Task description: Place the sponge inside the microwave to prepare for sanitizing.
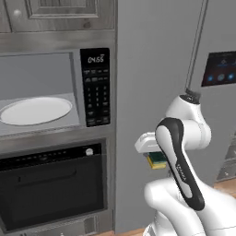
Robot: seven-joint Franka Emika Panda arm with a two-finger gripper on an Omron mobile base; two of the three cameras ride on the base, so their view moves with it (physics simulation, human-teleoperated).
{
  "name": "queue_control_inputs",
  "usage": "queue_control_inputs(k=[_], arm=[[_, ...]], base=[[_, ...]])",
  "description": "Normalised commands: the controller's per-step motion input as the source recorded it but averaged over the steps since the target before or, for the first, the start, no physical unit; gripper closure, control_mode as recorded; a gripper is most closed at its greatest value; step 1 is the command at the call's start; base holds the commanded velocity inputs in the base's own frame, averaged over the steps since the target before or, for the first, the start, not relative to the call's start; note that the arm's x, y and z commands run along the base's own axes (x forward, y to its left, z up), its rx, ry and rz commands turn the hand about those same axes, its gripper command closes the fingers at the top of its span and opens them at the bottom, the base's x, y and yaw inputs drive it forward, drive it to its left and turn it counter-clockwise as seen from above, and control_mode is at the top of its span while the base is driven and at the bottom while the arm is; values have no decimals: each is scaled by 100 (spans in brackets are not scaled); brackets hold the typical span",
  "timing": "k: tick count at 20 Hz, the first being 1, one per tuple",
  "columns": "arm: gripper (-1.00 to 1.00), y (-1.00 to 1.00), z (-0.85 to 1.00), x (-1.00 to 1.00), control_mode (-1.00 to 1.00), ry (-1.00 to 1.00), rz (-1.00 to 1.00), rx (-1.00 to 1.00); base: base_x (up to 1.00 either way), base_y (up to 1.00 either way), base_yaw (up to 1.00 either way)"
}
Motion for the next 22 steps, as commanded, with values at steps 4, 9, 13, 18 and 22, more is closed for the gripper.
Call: queue_control_inputs(k=[4, 9, 13, 18, 22], arm=[[100, 0, 0, 0, 100, 0, 0, 0], [100, 0, 0, 0, 100, 0, 0, 0], [100, 0, 0, 0, 100, 0, 0, 0], [100, 0, 0, 0, 100, 0, 0, 0], [100, 0, 0, 0, 100, 0, 0, 0]], base=[[-8, 86, 14], [-1, 71, 16], [-3, 45, 4], [8, 60, 0], [15, 43, 5]])
